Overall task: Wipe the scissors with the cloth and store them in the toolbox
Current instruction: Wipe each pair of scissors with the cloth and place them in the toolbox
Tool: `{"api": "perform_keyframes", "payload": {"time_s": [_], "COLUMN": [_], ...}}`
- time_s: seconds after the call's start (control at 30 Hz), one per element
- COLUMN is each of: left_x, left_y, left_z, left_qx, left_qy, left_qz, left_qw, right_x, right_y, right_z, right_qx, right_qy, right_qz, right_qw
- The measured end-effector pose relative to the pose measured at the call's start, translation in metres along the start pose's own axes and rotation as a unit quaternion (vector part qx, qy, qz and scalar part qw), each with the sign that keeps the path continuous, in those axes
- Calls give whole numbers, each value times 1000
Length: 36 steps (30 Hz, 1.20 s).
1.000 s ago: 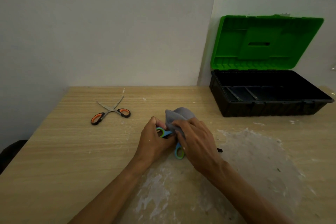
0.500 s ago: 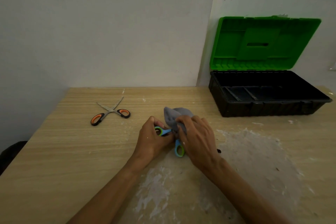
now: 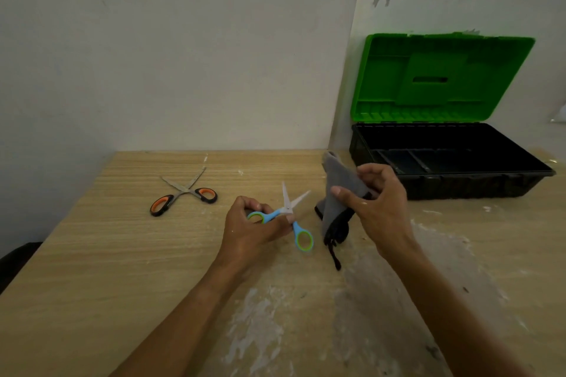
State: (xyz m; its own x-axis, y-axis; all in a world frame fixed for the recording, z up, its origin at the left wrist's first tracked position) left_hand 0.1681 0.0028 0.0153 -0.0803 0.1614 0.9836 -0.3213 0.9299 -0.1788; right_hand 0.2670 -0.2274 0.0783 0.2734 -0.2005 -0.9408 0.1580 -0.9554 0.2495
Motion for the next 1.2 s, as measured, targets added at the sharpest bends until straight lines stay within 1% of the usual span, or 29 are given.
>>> {"api": "perform_keyframes", "payload": {"time_s": [0.07, 0.13, 0.2, 0.3, 0.37, 0.4, 0.43, 0.47, 0.5, 0.53, 0.57, 0.6, 0.63, 0.7, 0.73, 0.8, 0.87, 0.9, 0.93, 0.97, 1.0, 1.03, 1.07, 1.1, 1.13, 1.17, 1.2], "left_x": [4, 6, 7, 9, 11, 12, 13, 14, 15, 16, 16, 16, 16, 14, 13, 10, 11, 14, 18, 22, 24, 25, 26, 27, 27, 27, 26], "left_y": [8, 10, 8, 6, 6, 6, 5, 3, 1, -2, -4, -6, -6, -5, -6, -7, -7, -6, -5, -3, -1, 0, 1, 1, 1, 0, -2], "left_z": [-2, -3, -3, -2, -2, -2, -1, -1, 0, 1, 2, 3, 3, 4, 4, 4, 2, 1, 0, -1, -2, -3, -4, -4, -5, -5, -5], "left_qx": [26, 42, 41, 42, 46, 47, 45, 38, 29, 18, 8, 3, 2, -2, -6, -7, -1, 3, 7, 11, 15, 17, 14, 8, 0, -5, -8], "left_qy": [-15, -20, -21, -29, -38, -43, -49, -54, -59, -65, -68, -70, -69, -65, -60, -50, -50, -56, -62, -64, -64, -62, -62, -61, -61, -59, -55], "left_qz": [21, 30, 63, 86, 70, 58, 47, 37, 22, -1, -28, -53, -67, -53, -37, -6, 19, 32, 49, 72, 100, 128, 154, 176, 194, 204, 205], "left_qw": [999, 998, 997, 995, 996, 996, 997, 997, 998, 998, 997, 996, 995, 996, 997, 999, 999, 998, 997, 995, 993, 990, 986, 982, 979, 977, 977], "right_x": [-5, -12, -17, -13, -19, -28, -39, -50, -58, -60, -56, -50, -44, -38, -35, -26, -9, 2, 12, 22, 30, 38, 46, 53, 59, 59, 52], "right_y": [-3, -10, -22, -35, -31, -28, -29, -35, -47, -63, -77, -86, -90, -82, -73, -43, -9, 1, 4, 4, 1, -3, -6, -8, -8, -9, -11], "right_z": [3, 8, 14, 20, 23, 27, 31, 38, 47, 55, 61, 63, 61, 50, 41, 19, 1, -7, -13, -17, -19, -18, -14, -10, -8, -6, -4], "right_qx": [-2, -10, -29, -38, -8, 15, 27, 20, -6, -42, -74, -96, -108, -105, -90, -46, -10, -18, -46, -78, -103, -126, -148, -169, -187, -196, -195], "right_qy": [7, 34, 59, 55, 73, 110, 169, 237, 294, 329, 343, 343, 334, 313, 298, 226, 123, 70, 18, -30, -77, -118, -152, -169, -162, -134, -93], "right_qz": [-17, -16, 11, 53, 66, 73, 93, 131, 184, 249, 311, 354, 377, 380, 369, 315, 203, 110, -7, -121, -202, -225, -183, -80, 53, 177, 272], "right_qw": [1000, 999, 998, 996, 995, 991, 981, 963, 938, 910, 883, 865, 857, 864, 876, 921, 972, 991, 999, 989, 971, 959, 960, 968, 967, 955, 938]}}
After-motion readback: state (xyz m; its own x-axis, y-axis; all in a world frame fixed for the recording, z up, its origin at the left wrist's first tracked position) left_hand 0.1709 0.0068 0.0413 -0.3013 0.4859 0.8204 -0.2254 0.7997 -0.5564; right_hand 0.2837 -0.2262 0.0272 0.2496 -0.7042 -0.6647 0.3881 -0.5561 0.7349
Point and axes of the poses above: each hand's wrist, its own z-axis away from the middle knuckle, its own y-axis out of the back of the hand, x = y × z, the point moved 8 cm from there along -z, towards the middle knuckle, and after that the axes turned 9 degrees about -x, right-handed, at the moved point
